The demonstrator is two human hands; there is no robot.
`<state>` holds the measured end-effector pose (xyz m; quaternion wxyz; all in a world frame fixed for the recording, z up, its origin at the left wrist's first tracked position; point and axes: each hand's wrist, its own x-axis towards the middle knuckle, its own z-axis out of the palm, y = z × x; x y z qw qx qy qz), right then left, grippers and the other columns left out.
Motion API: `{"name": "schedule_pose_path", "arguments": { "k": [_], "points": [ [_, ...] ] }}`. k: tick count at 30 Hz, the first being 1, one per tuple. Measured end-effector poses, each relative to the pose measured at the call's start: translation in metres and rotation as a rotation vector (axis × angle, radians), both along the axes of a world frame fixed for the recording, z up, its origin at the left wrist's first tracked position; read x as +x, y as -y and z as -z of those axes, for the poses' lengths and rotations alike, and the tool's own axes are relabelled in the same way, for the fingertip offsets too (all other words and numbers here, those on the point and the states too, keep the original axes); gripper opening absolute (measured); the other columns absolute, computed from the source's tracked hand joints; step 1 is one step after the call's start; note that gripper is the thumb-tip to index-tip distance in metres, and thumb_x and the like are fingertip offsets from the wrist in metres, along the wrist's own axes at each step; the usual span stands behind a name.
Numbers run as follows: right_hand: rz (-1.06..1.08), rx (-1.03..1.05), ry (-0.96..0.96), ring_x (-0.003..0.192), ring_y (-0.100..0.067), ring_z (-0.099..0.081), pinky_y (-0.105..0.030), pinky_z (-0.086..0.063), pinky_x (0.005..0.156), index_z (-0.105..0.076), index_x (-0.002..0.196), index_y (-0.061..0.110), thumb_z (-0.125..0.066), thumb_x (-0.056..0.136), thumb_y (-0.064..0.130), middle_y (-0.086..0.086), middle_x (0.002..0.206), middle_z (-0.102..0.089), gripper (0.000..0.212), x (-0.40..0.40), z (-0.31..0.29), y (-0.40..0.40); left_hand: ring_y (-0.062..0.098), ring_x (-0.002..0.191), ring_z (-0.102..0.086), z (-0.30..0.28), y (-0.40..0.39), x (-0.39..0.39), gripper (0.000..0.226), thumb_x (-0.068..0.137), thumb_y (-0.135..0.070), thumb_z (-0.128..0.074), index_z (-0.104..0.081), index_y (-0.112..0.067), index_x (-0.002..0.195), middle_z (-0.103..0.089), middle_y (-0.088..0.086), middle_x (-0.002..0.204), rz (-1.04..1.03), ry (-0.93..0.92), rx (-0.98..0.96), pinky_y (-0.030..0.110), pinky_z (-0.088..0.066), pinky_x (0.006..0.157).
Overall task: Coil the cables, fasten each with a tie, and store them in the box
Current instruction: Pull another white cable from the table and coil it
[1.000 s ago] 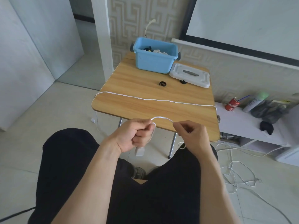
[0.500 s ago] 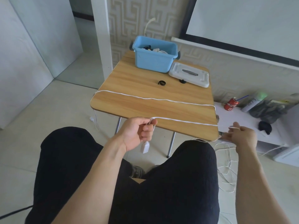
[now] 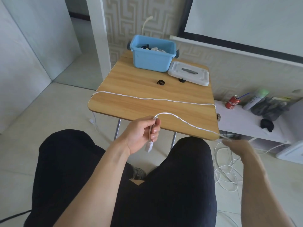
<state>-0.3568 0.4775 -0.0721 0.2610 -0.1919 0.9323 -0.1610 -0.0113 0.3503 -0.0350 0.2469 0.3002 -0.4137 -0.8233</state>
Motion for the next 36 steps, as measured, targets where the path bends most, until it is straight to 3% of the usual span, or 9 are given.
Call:
{"name": "schedule_pose_path", "arguments": {
  "k": [3,8,11,14,19,23,28,32,36],
  "points": [
    [-0.350,0.228,-0.008,0.134,-0.028,-0.052,-0.039,-0.037,0.112,-0.063,0.134,0.007,-0.077,0.086,0.041,-0.010,0.144,-0.057,0.061,0.030,-0.020,0.006,0.015,0.051,-0.016,-0.004,-0.001,-0.005,0.030,0.102,-0.013,-0.033,-0.054,-0.009,0.081,-0.024,-0.003,0.057,0.052,-0.017,0.065,0.029,-0.014,0.053],
    [-0.538,-0.535,0.145,0.116,-0.004,-0.062,-0.029,-0.048,0.102,-0.061,0.131,0.023,-0.075,0.089,0.034,0.011,0.122,-0.067,0.045,0.130,-0.056,0.026,0.013,0.048,-0.008,-0.009,-0.007,-0.012,0.042,0.104,-0.023,-0.028,-0.048,-0.017,0.068,-0.020,-0.010,0.047,0.143,-0.025,0.108,0.027,-0.008,0.047],
    [-0.650,-0.766,0.279,0.081,-0.005,-0.069,-0.028,-0.056,0.076,-0.070,0.117,0.016,-0.062,0.100,0.026,0.009,0.093,-0.074,0.022,0.176,-0.066,0.035,0.013,0.048,-0.008,-0.015,-0.009,-0.012,0.042,0.102,-0.023,-0.031,-0.047,-0.019,0.064,-0.019,-0.010,0.047,0.129,-0.040,0.104,0.027,-0.008,0.046],
    [-0.556,-0.885,0.270,0.054,-0.006,-0.048,-0.022,-0.039,0.055,-0.075,0.105,0.016,-0.059,0.102,0.020,0.009,0.066,-0.061,0.017,0.189,-0.054,0.035,0.012,0.044,-0.007,-0.020,-0.006,-0.010,0.034,0.095,-0.023,-0.039,-0.046,-0.020,0.062,-0.021,-0.010,0.044,0.035,-0.171,0.234,0.026,-0.009,0.043],
    [-0.469,-0.757,0.153,0.055,-0.008,-0.045,-0.022,-0.037,0.055,-0.077,0.095,0.029,-0.058,0.102,0.027,0.010,0.058,-0.054,0.020,0.188,-0.026,0.024,0.008,0.039,-0.020,-0.020,0.001,-0.006,0.022,0.091,-0.013,-0.039,-0.053,-0.013,0.074,-0.026,-0.008,0.052,-0.273,-0.473,0.452,0.022,-0.019,0.040],
    [-0.444,-0.648,0.123,0.052,-0.006,-0.039,-0.019,-0.034,0.052,-0.073,0.078,0.026,-0.064,0.098,0.031,0.007,0.054,-0.048,0.023,0.191,-0.023,0.013,0.011,0.049,-0.033,-0.022,0.006,-0.004,0.031,0.098,-0.006,-0.031,-0.061,0.000,0.105,-0.038,-0.004,0.062,-0.410,-0.562,0.466,0.024,-0.032,0.052],
    [-0.602,-0.512,0.105,0.052,-0.008,-0.035,-0.023,-0.030,0.051,-0.068,0.073,0.018,-0.063,0.098,0.035,0.006,0.054,-0.042,0.031,0.201,-0.032,0.002,0.013,0.061,-0.050,-0.022,0.005,-0.011,0.021,0.106,-0.003,-0.034,-0.055,-0.005,0.106,-0.051,0.001,0.073,-0.542,-0.411,0.253,0.024,-0.042,0.065],
    [-0.854,-0.339,0.130,0.055,-0.011,-0.033,-0.026,-0.029,0.054,-0.055,0.075,0.004,-0.056,0.101,0.041,-0.013,0.065,-0.045,0.045,0.205,-0.050,-0.008,0.014,0.064,-0.058,-0.015,0.011,-0.006,0.024,0.106,-0.002,-0.038,-0.058,-0.010,0.097,-0.060,0.000,0.071,-0.696,-0.234,0.065,0.024,-0.051,0.067],
    [-0.938,-0.306,0.140,0.068,-0.024,-0.050,-0.029,-0.040,0.059,-0.071,0.093,0.008,-0.058,0.098,0.040,-0.013,0.076,-0.062,0.035,0.208,-0.072,-0.014,0.013,0.058,-0.061,-0.014,0.003,-0.011,0.022,0.105,0.000,-0.038,-0.059,-0.007,0.101,-0.063,0.000,0.069,-0.643,0.068,-0.161,0.022,-0.053,0.060]
  ]
}}
